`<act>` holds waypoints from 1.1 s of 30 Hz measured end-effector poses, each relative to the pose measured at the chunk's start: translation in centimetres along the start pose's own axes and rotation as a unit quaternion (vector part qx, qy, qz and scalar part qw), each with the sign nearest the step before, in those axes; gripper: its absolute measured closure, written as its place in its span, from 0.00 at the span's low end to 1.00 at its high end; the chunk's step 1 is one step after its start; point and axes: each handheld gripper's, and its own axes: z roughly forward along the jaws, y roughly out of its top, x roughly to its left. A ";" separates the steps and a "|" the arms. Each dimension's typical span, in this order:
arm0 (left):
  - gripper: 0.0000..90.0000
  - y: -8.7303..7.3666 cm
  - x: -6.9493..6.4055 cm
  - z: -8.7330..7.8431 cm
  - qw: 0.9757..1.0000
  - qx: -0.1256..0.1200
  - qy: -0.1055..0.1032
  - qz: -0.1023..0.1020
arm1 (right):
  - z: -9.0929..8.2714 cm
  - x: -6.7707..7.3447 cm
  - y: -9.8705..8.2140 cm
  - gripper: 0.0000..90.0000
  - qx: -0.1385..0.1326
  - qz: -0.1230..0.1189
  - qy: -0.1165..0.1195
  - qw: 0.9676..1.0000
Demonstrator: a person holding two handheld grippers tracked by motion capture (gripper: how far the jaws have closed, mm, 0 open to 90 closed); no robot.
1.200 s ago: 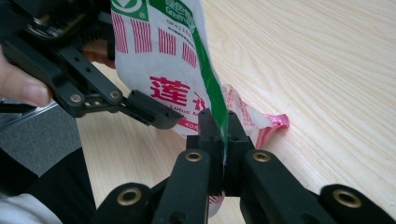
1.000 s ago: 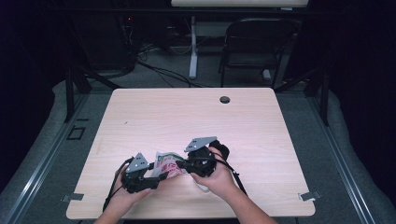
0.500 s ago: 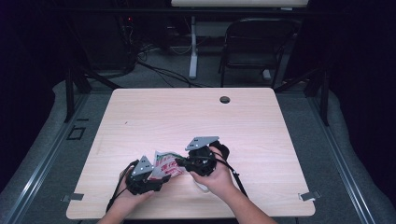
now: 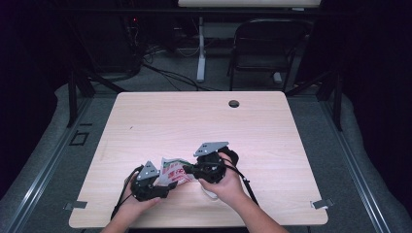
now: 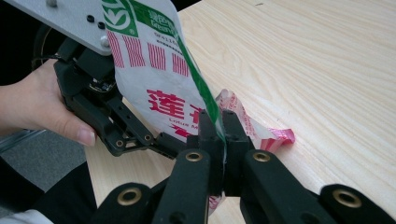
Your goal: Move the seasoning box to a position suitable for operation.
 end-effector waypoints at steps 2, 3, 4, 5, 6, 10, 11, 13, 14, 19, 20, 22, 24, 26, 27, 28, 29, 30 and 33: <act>0.38 -0.1 0.0 0.1 1.000 -0.001 0.001 -0.001 | 0.0 -0.1 0.0 1.00 0.001 0.003 0.001 1.000; 0.37 -0.1 0.0 0.2 1.000 0.001 0.001 -0.001 | 0.0 -0.1 0.0 1.00 0.003 0.001 0.001 1.000; 0.37 -0.1 0.1 0.2 1.000 0.001 0.001 -0.002 | 0.0 -0.1 0.0 1.00 0.003 0.003 0.001 1.000; 0.36 -0.1 0.1 0.2 1.000 0.001 0.000 -0.003 | 0.0 -0.1 0.0 1.00 0.002 0.002 0.001 1.000; 0.36 -0.1 0.1 0.3 1.000 0.001 0.001 -0.005 | 0.0 0.0 -0.1 1.00 0.001 0.003 0.002 1.000; 0.35 -0.3 0.1 0.4 1.000 -0.003 0.001 -0.008 | -0.1 -0.1 -0.1 1.00 0.002 0.003 0.003 1.000; 0.35 -0.3 0.1 0.4 1.000 -0.005 0.001 -0.008 | -0.1 -0.1 -0.1 1.00 0.005 0.001 0.002 1.000; 0.34 -0.3 0.1 0.4 1.000 -0.004 0.000 -0.008 | -0.1 -0.1 -0.2 1.00 0.001 0.004 0.002 1.000; 0.34 -0.4 0.2 0.4 1.000 -0.002 -0.001 -0.007 | -0.1 -0.1 -0.2 1.00 -0.001 0.005 0.003 1.000; 0.30 -0.8 0.4 1.6 0.999 0.039 -0.004 -0.015 | -0.1 -0.1 -0.2 1.00 -0.002 0.007 0.004 1.000; 0.31 -0.9 0.2 1.9 0.999 0.042 0.005 -0.005 | -0.1 -0.1 -0.2 1.00 -0.001 0.007 0.004 1.000; 0.32 -1.0 0.1 2.1 0.999 0.044 0.017 0.003 | -0.1 -0.1 -0.2 1.00 -0.001 0.005 0.003 1.000; 0.32 -0.9 0.1 2.2 0.999 0.043 0.017 -0.001 | -0.1 -0.1 -0.2 1.00 -0.002 0.005 0.001 1.000; 0.32 -1.0 0.1 2.2 0.999 0.043 0.013 0.003 | -0.1 -0.1 -0.2 1.00 -0.002 0.006 0.000 1.000; 0.32 -1.0 0.1 2.2 0.999 0.042 0.012 0.003 | -0.1 -0.2 -0.2 1.00 -0.002 0.006 0.001 1.000; 0.32 -1.0 0.1 2.2 0.999 0.042 0.012 0.005 | -0.1 -0.2 -0.3 1.00 -0.002 0.006 0.001 1.000; 0.32 -1.0 0.1 2.2 0.999 0.041 0.012 0.007 | -0.1 -0.2 -0.3 1.00 -0.003 0.006 0.000 1.000; 0.33 -1.0 0.2 2.2 0.999 0.041 0.012 0.011 | -0.2 -0.2 -0.3 1.00 -0.002 0.006 0.000 1.000; 0.34 -1.1 0.0 2.2 0.999 0.039 0.023 0.013 | -0.2 -0.1 -0.2 1.00 -0.005 0.006 -0.003 1.000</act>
